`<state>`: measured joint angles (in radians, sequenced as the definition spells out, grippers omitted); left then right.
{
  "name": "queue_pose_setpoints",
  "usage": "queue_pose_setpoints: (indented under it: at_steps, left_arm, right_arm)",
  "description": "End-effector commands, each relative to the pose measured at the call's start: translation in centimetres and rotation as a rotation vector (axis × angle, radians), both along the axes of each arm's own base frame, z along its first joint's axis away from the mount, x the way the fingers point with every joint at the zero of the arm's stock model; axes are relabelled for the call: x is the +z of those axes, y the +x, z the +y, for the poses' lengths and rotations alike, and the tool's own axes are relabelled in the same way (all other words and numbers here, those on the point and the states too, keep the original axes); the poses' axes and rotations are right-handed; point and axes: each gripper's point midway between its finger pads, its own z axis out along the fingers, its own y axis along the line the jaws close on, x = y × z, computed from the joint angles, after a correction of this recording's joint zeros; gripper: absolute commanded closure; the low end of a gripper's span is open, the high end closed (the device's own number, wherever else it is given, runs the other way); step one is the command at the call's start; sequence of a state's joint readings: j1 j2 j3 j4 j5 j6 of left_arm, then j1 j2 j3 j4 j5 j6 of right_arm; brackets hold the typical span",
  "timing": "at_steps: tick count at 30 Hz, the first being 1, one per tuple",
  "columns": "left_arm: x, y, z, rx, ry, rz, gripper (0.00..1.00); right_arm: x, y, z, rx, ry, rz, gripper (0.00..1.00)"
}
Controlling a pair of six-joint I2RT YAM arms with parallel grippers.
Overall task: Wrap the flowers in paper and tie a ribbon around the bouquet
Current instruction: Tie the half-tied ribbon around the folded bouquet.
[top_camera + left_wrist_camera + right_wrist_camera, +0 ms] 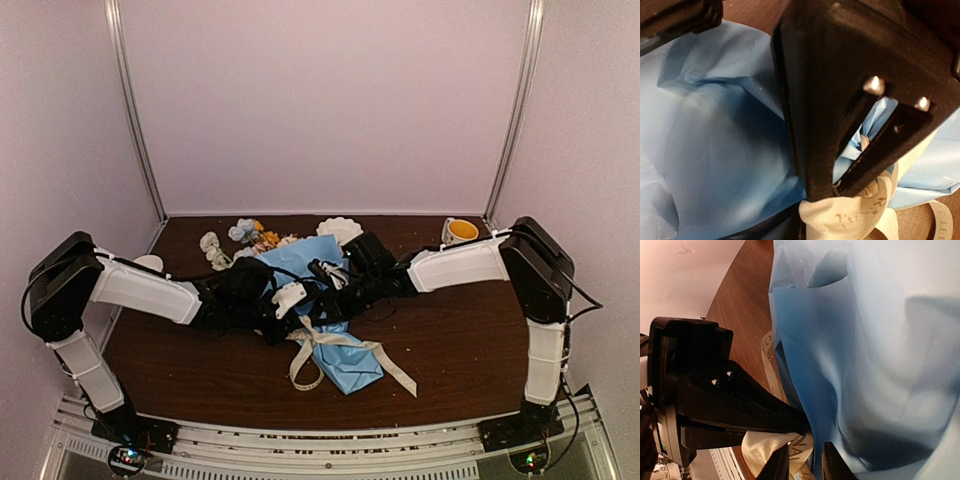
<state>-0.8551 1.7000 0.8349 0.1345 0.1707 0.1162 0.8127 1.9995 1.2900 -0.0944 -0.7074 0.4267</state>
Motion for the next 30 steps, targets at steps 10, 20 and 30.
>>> queue_pose_setpoints:
  at_steps: [10,20,30]
  left_arm:
    - [1.2,0.6,-0.2,0.019,-0.043,-0.035,1.00]
    - [1.3,0.6,-0.2,0.021,-0.044,-0.037,1.00]
    - [1.3,0.6,-0.2,0.022,-0.042,-0.036,1.00]
  right_arm:
    - [-1.0,-0.2,0.8,0.010,-0.007,0.011,0.82]
    - [1.1,0.0,2.0,0.001,0.091,0.037,0.67]
    - [-1.0,0.0,1.4,-0.029,0.016,0.034,0.69]
